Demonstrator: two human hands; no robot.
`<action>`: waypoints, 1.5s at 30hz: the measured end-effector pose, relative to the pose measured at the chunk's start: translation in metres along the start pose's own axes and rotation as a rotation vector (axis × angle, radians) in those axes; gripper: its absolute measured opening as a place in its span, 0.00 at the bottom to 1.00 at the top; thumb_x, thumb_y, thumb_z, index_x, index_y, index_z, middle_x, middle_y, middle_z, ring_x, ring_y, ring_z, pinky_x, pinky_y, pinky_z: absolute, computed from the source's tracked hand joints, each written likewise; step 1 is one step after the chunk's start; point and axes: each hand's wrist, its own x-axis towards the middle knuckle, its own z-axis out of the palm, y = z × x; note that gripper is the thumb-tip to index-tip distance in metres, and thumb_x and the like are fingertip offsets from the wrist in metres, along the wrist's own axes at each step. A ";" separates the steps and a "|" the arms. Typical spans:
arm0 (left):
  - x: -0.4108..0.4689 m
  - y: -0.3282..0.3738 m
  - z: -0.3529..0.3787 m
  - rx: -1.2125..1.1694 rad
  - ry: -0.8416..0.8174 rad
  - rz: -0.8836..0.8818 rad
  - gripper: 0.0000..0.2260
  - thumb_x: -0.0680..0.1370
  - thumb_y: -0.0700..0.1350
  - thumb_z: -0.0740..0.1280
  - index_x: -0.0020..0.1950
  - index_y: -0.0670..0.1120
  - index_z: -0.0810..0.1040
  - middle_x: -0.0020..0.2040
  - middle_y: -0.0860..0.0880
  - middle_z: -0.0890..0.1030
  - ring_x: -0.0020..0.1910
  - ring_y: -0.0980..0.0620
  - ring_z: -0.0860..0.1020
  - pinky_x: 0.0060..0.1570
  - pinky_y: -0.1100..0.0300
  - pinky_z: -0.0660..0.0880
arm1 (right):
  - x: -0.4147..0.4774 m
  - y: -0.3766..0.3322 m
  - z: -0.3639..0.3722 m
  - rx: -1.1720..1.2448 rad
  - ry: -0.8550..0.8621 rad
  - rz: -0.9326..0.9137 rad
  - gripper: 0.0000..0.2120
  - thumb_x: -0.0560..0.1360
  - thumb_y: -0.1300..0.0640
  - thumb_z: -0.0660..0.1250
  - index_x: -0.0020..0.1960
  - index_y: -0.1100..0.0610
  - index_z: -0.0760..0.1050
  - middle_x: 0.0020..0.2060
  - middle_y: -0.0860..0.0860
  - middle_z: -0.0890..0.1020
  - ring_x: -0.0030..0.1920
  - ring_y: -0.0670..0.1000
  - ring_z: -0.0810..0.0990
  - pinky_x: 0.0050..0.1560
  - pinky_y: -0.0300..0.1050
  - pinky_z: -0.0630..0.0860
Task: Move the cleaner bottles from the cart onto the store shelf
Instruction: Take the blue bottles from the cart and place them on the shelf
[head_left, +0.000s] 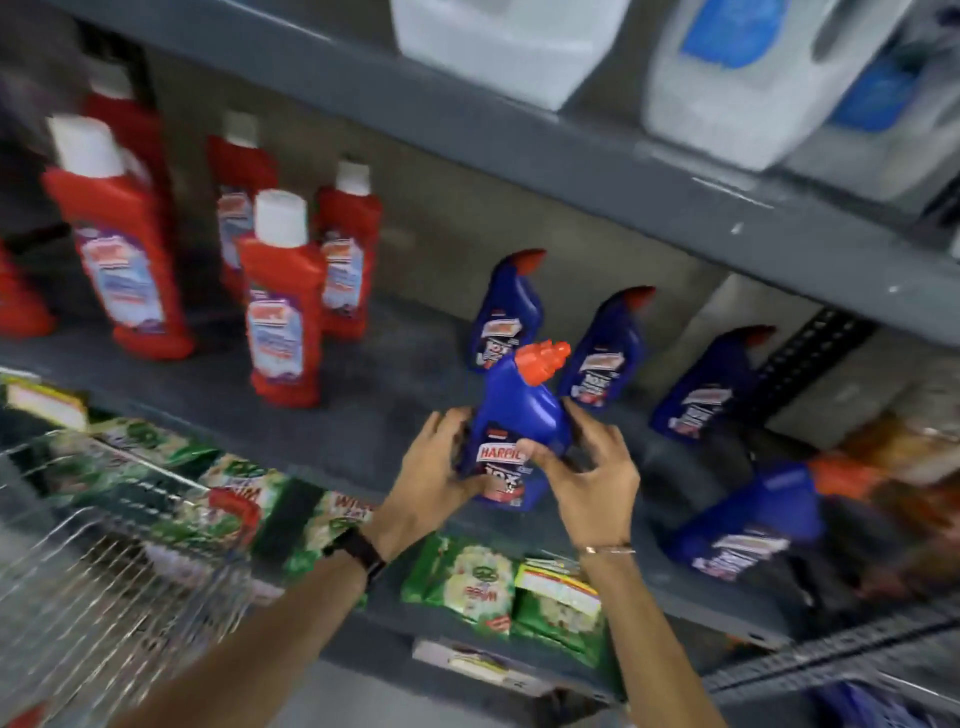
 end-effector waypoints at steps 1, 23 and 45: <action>0.007 0.002 0.018 -0.019 -0.026 -0.007 0.30 0.58 0.45 0.76 0.58 0.48 0.69 0.54 0.42 0.74 0.51 0.41 0.79 0.51 0.40 0.77 | 0.005 0.011 -0.013 -0.038 0.019 0.018 0.28 0.59 0.59 0.79 0.57 0.59 0.77 0.45 0.57 0.79 0.40 0.45 0.77 0.42 0.17 0.67; 0.006 -0.005 0.055 -0.337 -0.112 0.043 0.26 0.69 0.41 0.74 0.63 0.56 0.69 0.62 0.55 0.72 0.64 0.59 0.72 0.54 0.62 0.77 | -0.009 0.063 -0.048 -0.049 0.442 0.040 0.28 0.66 0.53 0.75 0.63 0.52 0.69 0.55 0.40 0.72 0.60 0.57 0.72 0.61 0.52 0.71; -0.390 -0.351 -0.313 -0.074 0.358 -1.224 0.24 0.70 0.33 0.71 0.64 0.35 0.69 0.48 0.45 0.73 0.52 0.42 0.77 0.51 0.57 0.76 | -0.339 -0.032 0.458 -0.124 -1.363 0.683 0.24 0.69 0.60 0.71 0.62 0.62 0.67 0.60 0.60 0.76 0.59 0.59 0.76 0.59 0.50 0.73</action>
